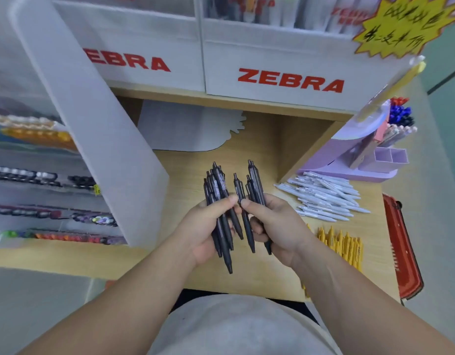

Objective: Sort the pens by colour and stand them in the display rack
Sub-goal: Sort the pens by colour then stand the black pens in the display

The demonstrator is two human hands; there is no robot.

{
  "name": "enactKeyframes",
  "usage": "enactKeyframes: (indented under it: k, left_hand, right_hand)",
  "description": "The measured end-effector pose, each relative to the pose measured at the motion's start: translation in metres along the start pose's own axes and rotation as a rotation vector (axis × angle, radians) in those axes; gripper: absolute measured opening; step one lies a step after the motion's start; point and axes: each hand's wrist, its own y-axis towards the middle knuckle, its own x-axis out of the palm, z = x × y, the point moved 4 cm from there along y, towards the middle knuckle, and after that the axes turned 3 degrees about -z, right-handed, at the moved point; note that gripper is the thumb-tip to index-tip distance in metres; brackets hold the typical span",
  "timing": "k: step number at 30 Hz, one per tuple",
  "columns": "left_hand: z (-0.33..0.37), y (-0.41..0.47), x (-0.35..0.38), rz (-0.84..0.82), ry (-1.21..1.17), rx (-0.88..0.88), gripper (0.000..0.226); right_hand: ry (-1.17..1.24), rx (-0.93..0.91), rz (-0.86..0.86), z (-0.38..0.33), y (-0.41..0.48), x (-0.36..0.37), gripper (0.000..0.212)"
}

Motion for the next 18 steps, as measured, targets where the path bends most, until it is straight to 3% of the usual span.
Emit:
enactKeyframes:
  k: [3,7,10,18]
  left_hand:
    - [0.002,-0.019,0.016,0.027,-0.046,0.066,0.03]
    - [-0.007,-0.049,0.035,0.14,-0.124,0.161,0.009]
    - [-0.019,-0.067,0.041,0.233,-0.226,0.251,0.007]
    - [-0.05,-0.132,0.013,0.382,-0.362,0.362,0.03]
  right_hand:
    - [-0.084,-0.065,-0.031,-0.019,-0.013,0.001,0.013]
    - [-0.221,-0.097,-0.169,-0.031,-0.027,-0.004,0.019]
    - [-0.259,-0.112,-0.275,-0.031,-0.034,-0.003,0.012]
    - [-0.332,-0.048,-0.53,-0.012,-0.056,0.049,0.013]
